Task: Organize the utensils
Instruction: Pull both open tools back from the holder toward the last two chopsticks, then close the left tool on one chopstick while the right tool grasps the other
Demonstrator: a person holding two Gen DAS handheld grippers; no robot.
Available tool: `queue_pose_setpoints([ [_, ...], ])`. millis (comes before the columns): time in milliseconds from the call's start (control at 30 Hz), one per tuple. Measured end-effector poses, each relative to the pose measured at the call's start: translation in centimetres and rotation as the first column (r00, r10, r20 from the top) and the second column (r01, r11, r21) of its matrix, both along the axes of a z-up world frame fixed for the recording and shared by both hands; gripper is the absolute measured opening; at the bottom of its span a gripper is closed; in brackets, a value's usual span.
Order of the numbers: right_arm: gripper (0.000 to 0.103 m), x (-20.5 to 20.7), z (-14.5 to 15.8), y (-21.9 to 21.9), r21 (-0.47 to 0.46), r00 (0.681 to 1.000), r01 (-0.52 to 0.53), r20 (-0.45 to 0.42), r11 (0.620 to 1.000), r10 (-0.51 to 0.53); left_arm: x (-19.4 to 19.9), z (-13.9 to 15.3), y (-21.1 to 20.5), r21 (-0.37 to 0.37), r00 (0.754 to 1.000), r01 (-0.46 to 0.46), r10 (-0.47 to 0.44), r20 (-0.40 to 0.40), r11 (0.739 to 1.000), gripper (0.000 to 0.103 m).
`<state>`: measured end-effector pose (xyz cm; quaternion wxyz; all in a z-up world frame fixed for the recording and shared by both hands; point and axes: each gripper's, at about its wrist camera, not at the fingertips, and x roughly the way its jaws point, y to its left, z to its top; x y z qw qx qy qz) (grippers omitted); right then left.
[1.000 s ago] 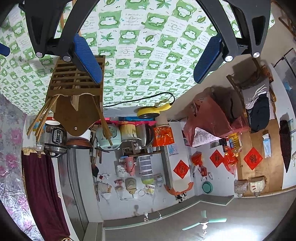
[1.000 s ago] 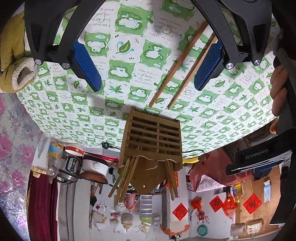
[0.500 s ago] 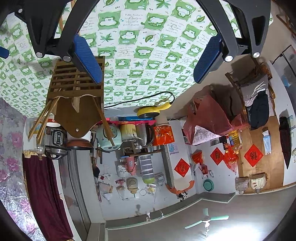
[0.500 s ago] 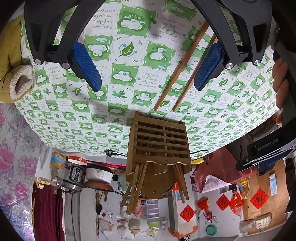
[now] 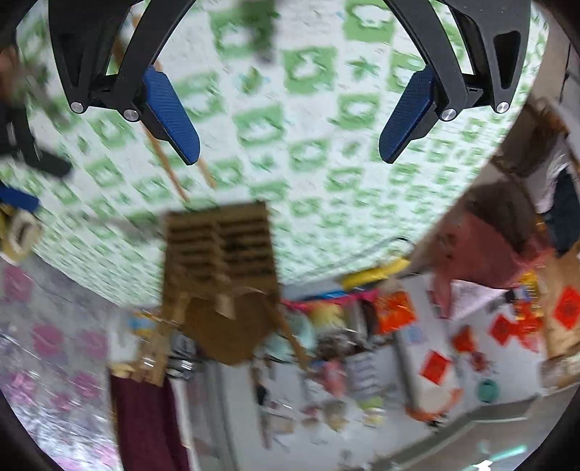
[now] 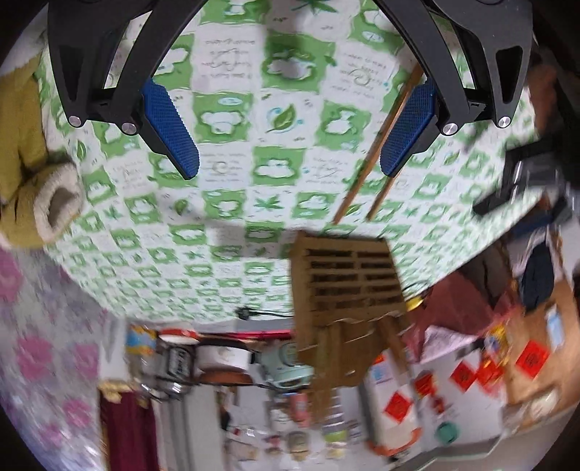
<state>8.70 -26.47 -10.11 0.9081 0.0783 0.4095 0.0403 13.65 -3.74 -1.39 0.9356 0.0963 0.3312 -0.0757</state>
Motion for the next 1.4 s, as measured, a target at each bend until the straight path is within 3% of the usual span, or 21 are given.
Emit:
queue_pose_setpoints([
  [100,0.097,0.4,-0.4,-1.5,0.067,0.999,0.042,-0.027,0.997,-0.041,-0.2,-1.1,-0.8,-0.039,0.989,0.121,-0.124,-0.083,0.992,0.097],
  [167,0.097,0.5,-0.6,-2.1,0.113,0.998,0.051,-0.042,0.992,-0.046,-0.6,-2.1,-1.6,-0.037,0.967,0.204,-0.207,-0.150,0.978,0.097],
  [400,0.097,0.4,-0.5,-1.9,0.123,0.999,0.042,-0.038,0.991,-0.038,-3.4,-4.4,-3.3,0.052,0.914,0.363,-0.344,-0.217,0.930,0.097],
  [533,0.097,0.3,-0.4,-1.6,0.118,0.999,0.030,-0.036,0.993,-0.026,-3.6,-5.5,-3.8,0.086,0.893,0.397,-0.363,-0.267,0.914,0.097],
  [667,0.097,0.3,-0.4,-1.5,0.113,0.999,0.027,-0.035,0.993,-0.023,-2.9,-6.1,-3.9,0.152,0.904,0.366,-0.313,-0.290,0.918,0.098],
  [800,0.097,0.3,-0.4,-1.5,0.121,0.999,0.029,-0.040,0.992,-0.024,-1.1,-6.1,-1.0,0.228,0.956,0.221,-0.165,-0.243,0.948,0.098],
  [867,0.097,0.4,-0.5,-1.5,0.122,0.999,0.026,-0.043,0.992,-0.021,0.0,-5.7,1.4,0.161,0.957,0.158,-0.111,-0.268,0.974,0.098],
  [967,0.097,0.3,-0.6,-1.3,0.120,0.999,0.016,-0.045,0.993,-0.011,0.8,-5.0,3.5,0.027,0.952,0.128,-0.115,-0.283,0.991,0.098],
  [1100,0.097,0.1,-0.6,-0.2,0.132,0.997,-0.060,-0.047,0.989,0.067,0.6,-4.6,2.9,0.050,0.958,0.151,-0.133,-0.252,0.987,0.098],
  [1200,0.097,-0.4,-0.8,2.2,0.101,0.981,-0.180,-0.060,0.979,0.186,0.3,-4.5,2.8,0.079,0.967,0.147,-0.126,-0.220,0.986,0.098],
  [1400,0.097,-2.3,-1.1,6.5,0.023,0.915,-0.392,-0.099,0.920,0.392,1.2,-4.2,4.2,-0.021,0.967,0.067,-0.070,-0.244,0.998,0.098],
])
